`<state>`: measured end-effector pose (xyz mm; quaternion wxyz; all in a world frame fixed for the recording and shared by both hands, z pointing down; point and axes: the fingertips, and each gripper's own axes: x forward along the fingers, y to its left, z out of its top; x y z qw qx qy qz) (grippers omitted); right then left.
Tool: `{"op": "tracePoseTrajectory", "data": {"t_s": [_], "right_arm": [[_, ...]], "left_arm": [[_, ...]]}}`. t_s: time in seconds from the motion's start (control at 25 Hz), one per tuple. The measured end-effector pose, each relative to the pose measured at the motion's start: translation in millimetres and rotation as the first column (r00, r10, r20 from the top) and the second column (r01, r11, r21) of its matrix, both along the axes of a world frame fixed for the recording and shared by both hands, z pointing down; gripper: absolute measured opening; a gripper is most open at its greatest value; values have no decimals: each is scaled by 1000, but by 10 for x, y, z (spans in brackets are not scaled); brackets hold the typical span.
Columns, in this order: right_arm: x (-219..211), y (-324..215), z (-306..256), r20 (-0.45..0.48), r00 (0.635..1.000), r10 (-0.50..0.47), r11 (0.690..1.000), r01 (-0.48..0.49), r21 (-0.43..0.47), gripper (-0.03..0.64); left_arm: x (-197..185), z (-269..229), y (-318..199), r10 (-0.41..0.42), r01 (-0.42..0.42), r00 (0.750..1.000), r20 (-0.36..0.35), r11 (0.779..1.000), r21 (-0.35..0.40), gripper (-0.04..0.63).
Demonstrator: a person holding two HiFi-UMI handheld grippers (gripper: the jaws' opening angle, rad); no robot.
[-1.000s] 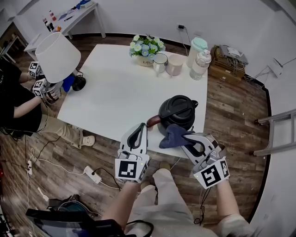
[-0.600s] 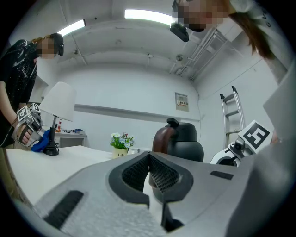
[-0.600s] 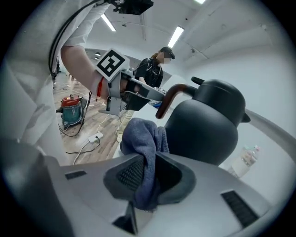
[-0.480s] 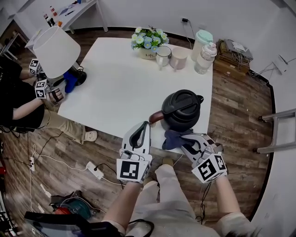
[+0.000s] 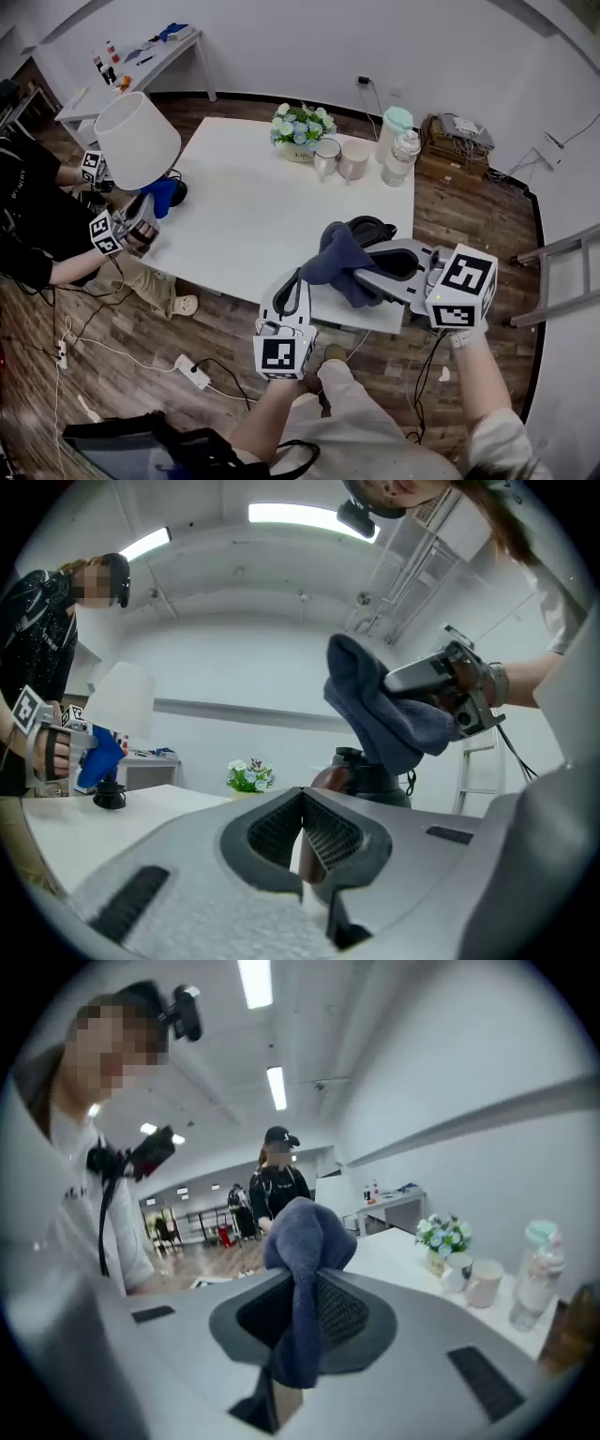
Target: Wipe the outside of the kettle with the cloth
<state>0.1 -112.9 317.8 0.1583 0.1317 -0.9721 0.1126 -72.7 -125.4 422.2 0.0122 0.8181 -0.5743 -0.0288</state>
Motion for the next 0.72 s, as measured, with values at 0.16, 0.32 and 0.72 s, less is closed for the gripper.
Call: {"op": "tracePoseTrajectory", "data": {"t_s": [0.16,0.32,0.72], "right_arm": [[-136,-232,135,-25,999,42,992,-44,-116,55],[-33,-397,274,-71,992,105,983,-114,-146,55],[315,-587,377,-57,975,213,957,-220,-191,55]], "left_arm": [[88,-143,-8,3,-6,998,60,999,49,8],[80,-188,-75,-21,18,998,57,998,57,7],[100,-177,-41,-16,13,998,64,999,38,8]]}}
